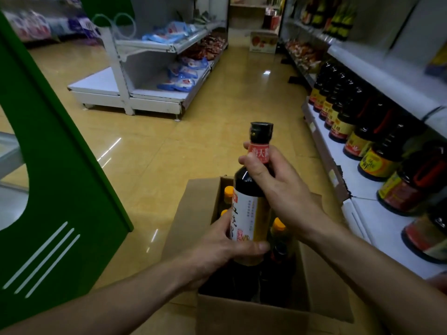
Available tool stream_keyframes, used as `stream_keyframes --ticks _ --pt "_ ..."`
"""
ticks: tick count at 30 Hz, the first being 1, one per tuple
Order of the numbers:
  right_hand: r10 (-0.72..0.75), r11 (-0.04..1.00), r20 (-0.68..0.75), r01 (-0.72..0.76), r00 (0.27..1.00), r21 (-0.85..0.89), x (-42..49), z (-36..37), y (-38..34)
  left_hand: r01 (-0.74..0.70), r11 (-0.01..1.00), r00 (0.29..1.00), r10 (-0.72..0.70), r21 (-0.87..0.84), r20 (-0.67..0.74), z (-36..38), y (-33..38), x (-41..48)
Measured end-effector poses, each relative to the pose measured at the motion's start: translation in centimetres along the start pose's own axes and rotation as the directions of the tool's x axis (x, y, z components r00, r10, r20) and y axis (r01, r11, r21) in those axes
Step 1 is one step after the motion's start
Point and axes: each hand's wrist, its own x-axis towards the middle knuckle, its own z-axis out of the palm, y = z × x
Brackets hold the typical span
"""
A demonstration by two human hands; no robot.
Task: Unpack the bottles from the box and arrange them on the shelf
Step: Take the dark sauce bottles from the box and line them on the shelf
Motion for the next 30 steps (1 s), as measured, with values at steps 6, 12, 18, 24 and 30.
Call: stream_keyframes --ticks 6,12,18,24,30 --pt "0.063 0.996 -0.094 -0.069 0.994 -0.059 -0.3 1.5 1.5 -0.134 0.991 0.956 0.136 0.024 -0.26 1.9 1.0 0.7" --pt "0.154 0.988 -0.137 -0.147 0.979 0.055 0.7 -0.2 1.7 -0.156 0.981 0.961 0.178 0.119 -0.213 1.7 1.5 1.0" --pt "0.087 0.85 0.076 -0.114 0.993 0.515 1.3 -1.2 2.2 -0.086 0.996 0.996 0.086 0.024 0.026 -0.5 2.7 1.0" --pt "0.07 0.809 0.216 -0.182 0.974 0.559 2.1 -1.1 2.9 -0.106 0.992 0.992 0.11 0.069 -0.055 -0.7 2.2 1.2" --pt "0.122 0.843 0.167 -0.191 0.978 0.503 3.3 0.3 3.3 -0.15 0.983 0.947 0.175 0.11 -0.269 0.1 2.6 1.5"
